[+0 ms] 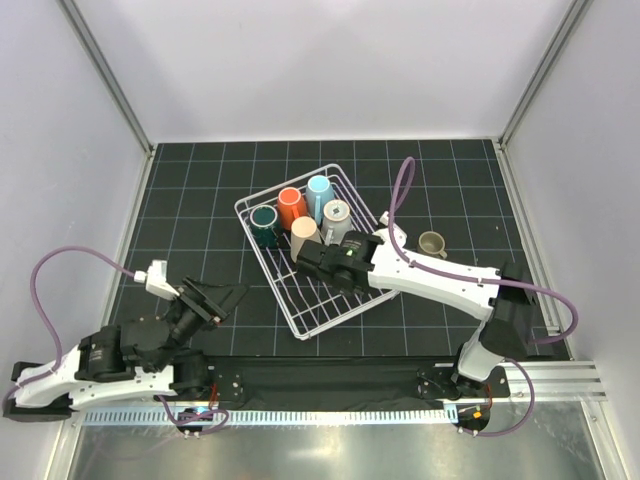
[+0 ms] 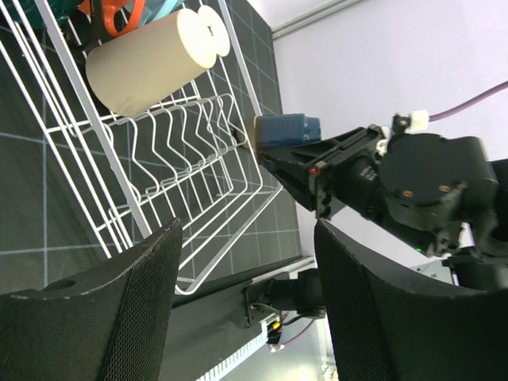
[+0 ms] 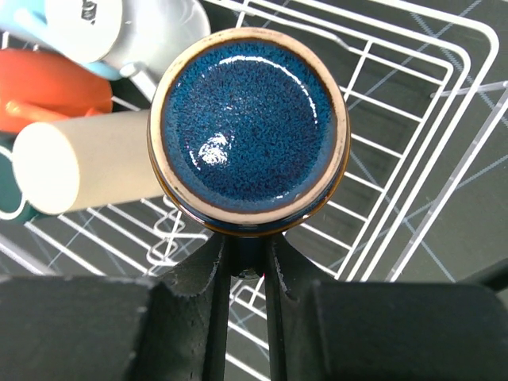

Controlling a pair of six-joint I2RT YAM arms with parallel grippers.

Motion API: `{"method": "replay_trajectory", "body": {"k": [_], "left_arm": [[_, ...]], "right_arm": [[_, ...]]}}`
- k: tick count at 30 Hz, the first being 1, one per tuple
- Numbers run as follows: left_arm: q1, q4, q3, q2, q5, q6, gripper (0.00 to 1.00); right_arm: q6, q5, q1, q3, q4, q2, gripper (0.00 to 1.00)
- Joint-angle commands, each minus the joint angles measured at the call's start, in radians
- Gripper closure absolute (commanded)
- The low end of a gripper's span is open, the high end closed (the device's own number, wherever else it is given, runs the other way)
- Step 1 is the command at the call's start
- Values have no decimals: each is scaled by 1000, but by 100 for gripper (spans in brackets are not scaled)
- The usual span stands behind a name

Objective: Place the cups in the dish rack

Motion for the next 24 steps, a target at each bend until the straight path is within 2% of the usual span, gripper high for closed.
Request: {"method": "replay_trajectory", "body": {"k": [1,13,24], "left_arm": [[-3,-39,-2,-34,-22,-25,35],[-3,-102,-5,-107,-45,-43,35],[-3,-71,-8,-60,-35,-46,35]], "right_arm": [[184,47,-18,-8,-216,24,96],[163,11,-38,-132,-216,22,96],[164,-21,-76,-148,-209,79,96]]}}
